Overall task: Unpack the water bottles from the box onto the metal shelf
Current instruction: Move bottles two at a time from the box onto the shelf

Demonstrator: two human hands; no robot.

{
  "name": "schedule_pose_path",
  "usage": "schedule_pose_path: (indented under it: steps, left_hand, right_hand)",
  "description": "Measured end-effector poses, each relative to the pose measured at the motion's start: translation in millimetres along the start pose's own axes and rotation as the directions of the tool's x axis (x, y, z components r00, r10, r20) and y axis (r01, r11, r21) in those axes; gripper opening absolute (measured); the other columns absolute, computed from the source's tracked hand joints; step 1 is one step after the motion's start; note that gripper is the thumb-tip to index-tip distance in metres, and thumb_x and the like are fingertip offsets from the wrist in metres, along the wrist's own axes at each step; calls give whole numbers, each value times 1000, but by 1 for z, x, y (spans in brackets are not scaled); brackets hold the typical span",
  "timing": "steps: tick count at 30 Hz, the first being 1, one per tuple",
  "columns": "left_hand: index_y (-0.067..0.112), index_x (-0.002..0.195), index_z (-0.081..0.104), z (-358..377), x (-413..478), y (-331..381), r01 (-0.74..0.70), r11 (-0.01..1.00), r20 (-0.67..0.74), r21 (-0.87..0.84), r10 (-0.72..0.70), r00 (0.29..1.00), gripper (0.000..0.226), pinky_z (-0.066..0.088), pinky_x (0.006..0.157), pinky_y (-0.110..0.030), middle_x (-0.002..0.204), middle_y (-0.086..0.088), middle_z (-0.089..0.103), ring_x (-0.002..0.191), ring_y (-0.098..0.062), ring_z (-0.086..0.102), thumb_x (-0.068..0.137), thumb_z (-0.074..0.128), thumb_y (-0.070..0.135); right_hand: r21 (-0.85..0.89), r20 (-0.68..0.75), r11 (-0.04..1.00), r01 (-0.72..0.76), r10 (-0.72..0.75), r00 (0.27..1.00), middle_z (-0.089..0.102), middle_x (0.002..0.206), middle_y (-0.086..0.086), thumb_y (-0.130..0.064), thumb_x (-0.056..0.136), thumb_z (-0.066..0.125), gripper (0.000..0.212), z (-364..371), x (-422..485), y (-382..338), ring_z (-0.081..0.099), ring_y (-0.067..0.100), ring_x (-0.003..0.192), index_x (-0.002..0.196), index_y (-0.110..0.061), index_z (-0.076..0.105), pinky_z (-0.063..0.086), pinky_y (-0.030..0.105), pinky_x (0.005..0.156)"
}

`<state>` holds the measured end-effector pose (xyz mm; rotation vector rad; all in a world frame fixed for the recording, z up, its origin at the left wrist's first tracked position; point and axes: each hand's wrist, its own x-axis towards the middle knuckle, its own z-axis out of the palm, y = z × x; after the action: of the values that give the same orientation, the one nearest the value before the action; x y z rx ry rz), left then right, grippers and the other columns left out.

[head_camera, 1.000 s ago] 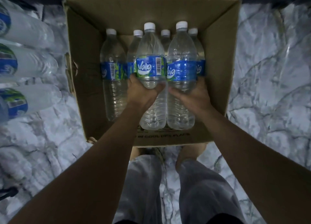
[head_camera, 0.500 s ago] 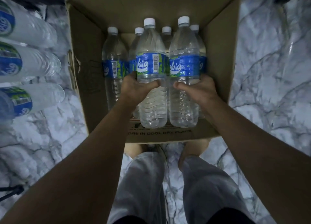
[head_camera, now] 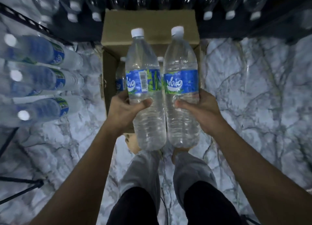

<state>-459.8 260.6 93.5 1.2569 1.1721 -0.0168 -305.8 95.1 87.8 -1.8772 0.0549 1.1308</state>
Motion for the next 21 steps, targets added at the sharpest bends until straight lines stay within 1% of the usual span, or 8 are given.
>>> schedule_pose_path:
  steps: [2, 3, 5, 7, 11, 13, 16, 21]
  left_hand:
    - [16, 100, 72, -5, -30, 31, -47, 998, 10, -28, 48, 999, 33, 58, 72, -21, 89, 6, 78, 84, -10, 75, 72, 82, 3]
    - [16, 100, 72, -9, -45, 47, -70, 997, 12, -38, 71, 997, 33, 58, 72, -22, 89, 5, 78, 84, -11, 75, 71, 82, 5]
    - [17, 98, 71, -15, -76, 84, -116, 992, 10, -45, 117, 993, 31, 57, 66, -20, 84, 8, 78, 78, -9, 74, 72, 82, 5]
    - [17, 96, 70, -22, -106, 123, -176, 983, 4, -57, 176, 984, 29, 54, 60, -16, 79, 11, 77, 71, -4, 72, 74, 79, 0]
    - [19, 92, 68, -39, -167, 208, -313, 946, -8, -82, 313, 950, 33, 53, 63, -13, 77, 17, 76, 71, 3, 71, 72, 81, -4]
    - [20, 92, 69, -50, -196, 251, -396, 914, -13, -93, 396, 918, 36, 54, 66, -14, 80, 16, 77, 74, 2, 71, 64, 87, 7]
    - [22, 92, 70, -67, -241, 313, -498, 858, -35, -126, 497, 867, 43, 56, 71, -18, 86, 13, 78, 79, -1, 72, 52, 84, 32]
    - [21, 92, 70, -93, -294, 397, -673, 725, -36, -146, 676, 736, 48, 55, 69, -17, 85, 10, 78, 76, -3, 72, 48, 82, 35]
  right_hand:
    - [4, -18, 999, 43, -43, 999, 76, 94, 1, -13, 63, 89, 47, -5, -33, -33, 73, 15, 86, 105, -11, 69, 58, 32, 80]
    - [10, -29, 998, 67, -66, 997, 76, 93, 1, -13, 62, 89, 49, -9, -50, -51, 73, 14, 85, 106, -12, 68, 58, 31, 79]
    - [25, -44, 992, 122, -121, 992, 76, 92, 0, -12, 62, 89, 47, -15, -86, -90, 73, 14, 85, 105, -13, 68, 58, 32, 79]
    - [39, -57, 981, 188, -185, 981, 77, 90, -2, -10, 63, 88, 44, -21, -123, -130, 73, 14, 84, 102, -15, 69, 59, 31, 78]
    - [74, -84, 944, 321, -315, 946, 76, 86, -7, -5, 62, 88, 43, -32, -192, -210, 72, 9, 78, 97, -16, 67, 57, 27, 73]
    - [79, -106, 922, 379, -370, 923, 76, 88, -9, -8, 60, 90, 45, -38, -227, -250, 72, 7, 80, 97, -17, 66, 55, 23, 72]
    - [82, -135, 874, 480, -467, 874, 76, 95, -4, -15, 55, 92, 52, -47, -277, -307, 73, 14, 86, 101, -17, 67, 57, 32, 78]
    - [66, -187, 759, 647, -628, 756, 77, 92, -3, 3, 56, 89, 56, -56, -348, -389, 73, 10, 79, 104, -13, 65, 55, 20, 68]
